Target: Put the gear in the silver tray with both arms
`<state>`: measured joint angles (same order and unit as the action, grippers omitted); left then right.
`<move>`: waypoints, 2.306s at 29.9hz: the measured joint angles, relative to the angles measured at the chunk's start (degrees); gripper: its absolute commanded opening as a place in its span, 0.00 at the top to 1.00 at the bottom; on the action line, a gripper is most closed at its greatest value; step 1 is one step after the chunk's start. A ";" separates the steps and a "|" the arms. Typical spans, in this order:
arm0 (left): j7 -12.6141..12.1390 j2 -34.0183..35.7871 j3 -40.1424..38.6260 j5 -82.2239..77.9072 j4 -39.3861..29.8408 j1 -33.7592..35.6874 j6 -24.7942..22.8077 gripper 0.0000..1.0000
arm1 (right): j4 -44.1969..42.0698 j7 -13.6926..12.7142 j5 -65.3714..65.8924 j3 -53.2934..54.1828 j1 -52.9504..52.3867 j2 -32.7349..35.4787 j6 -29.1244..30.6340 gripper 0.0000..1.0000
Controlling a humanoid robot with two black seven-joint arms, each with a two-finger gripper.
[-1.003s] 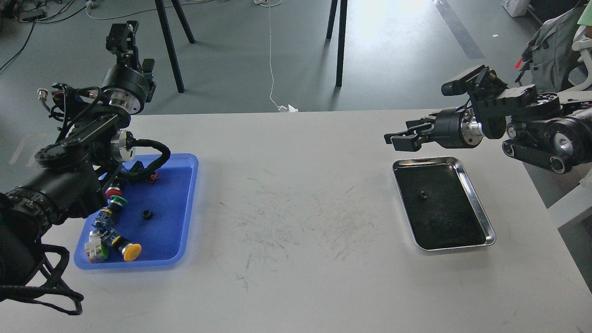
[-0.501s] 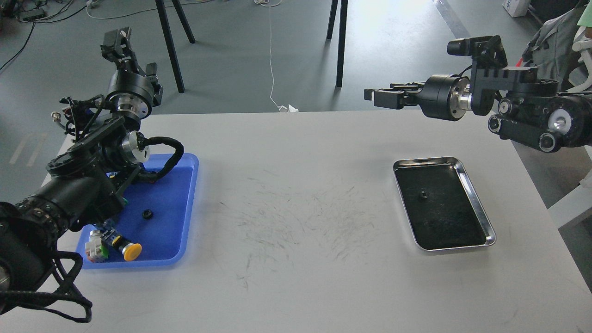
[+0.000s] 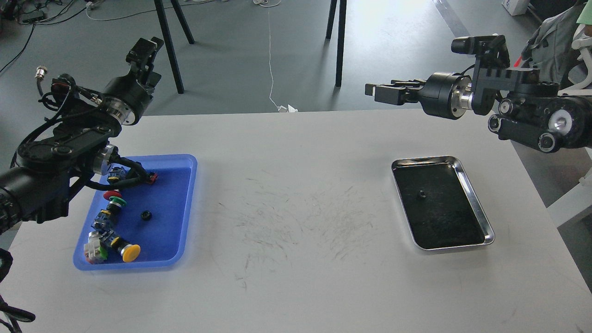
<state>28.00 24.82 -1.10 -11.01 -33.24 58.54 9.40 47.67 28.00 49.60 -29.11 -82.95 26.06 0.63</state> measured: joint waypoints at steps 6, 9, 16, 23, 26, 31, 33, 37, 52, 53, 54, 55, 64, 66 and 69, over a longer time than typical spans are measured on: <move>0.00 0.19 -1.93 -0.08 -0.55 -1.84 9.93 0.02 | -0.02 0.00 -4.19 2.22 0.50 -0.01 0.48 0.17; 0.00 0.04 -3.11 -0.55 -0.85 -2.27 10.13 0.02 | -0.03 -0.01 -4.78 2.40 0.55 -0.03 0.50 0.16; 0.00 0.28 -3.71 -0.17 -1.96 -2.52 -1.55 0.02 | -0.03 -0.01 -5.00 2.63 0.57 -0.10 0.40 0.16; 0.00 3.97 -1.28 -1.05 -3.86 -3.01 -11.63 0.02 | -0.02 -0.01 -5.04 2.93 0.70 0.02 -0.07 0.16; 0.00 6.47 0.73 -1.22 -6.46 -2.54 -13.40 0.02 | -0.01 -0.01 -5.04 3.44 1.39 0.11 -0.17 0.16; 0.00 11.04 3.47 -1.71 -8.22 -0.84 -15.11 0.02 | -0.01 -0.01 -5.05 4.36 2.62 0.23 -0.20 0.16; -0.02 12.27 3.58 -1.72 -8.30 -0.02 -16.34 0.02 | 0.01 -0.01 -5.04 4.48 3.29 0.23 -0.31 0.16; -0.05 14.20 2.99 -0.93 -9.35 1.28 -17.40 0.02 | 0.05 -0.01 -5.05 4.59 4.02 0.23 -0.45 0.16; 0.01 19.37 9.69 -1.87 -17.13 1.63 -15.40 0.02 | 0.06 -0.01 -5.04 6.55 6.57 0.13 -1.48 0.14; 0.01 19.63 10.21 -2.69 -17.92 1.71 -15.18 0.02 | 0.07 -0.01 -5.05 6.84 6.95 0.00 -1.65 0.14; 0.01 19.78 10.92 -3.49 -18.58 1.87 -15.07 0.02 | 0.07 0.00 -5.04 7.27 7.40 -0.12 -1.73 0.14; 0.01 19.91 11.93 -4.45 -19.14 2.17 -14.86 0.02 | 0.07 0.00 -5.04 7.78 7.77 -0.18 -1.79 0.14; 0.01 24.35 19.94 -18.55 -25.54 7.07 -13.31 0.02 | 0.15 0.00 -5.04 11.44 11.32 -0.23 -2.05 0.06; 0.01 26.24 21.37 -20.66 -28.27 8.27 -13.08 0.02 | 0.17 0.00 -5.04 12.42 12.38 -0.23 -2.36 0.06; 0.01 28.06 23.17 -21.69 -30.44 9.46 -11.50 0.02 | 0.20 0.00 -5.04 13.49 13.69 -0.23 -2.70 0.06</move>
<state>28.01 52.87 22.07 -32.69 -63.69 68.00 -2.10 47.86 28.00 44.56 -15.62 -69.26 25.83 -2.07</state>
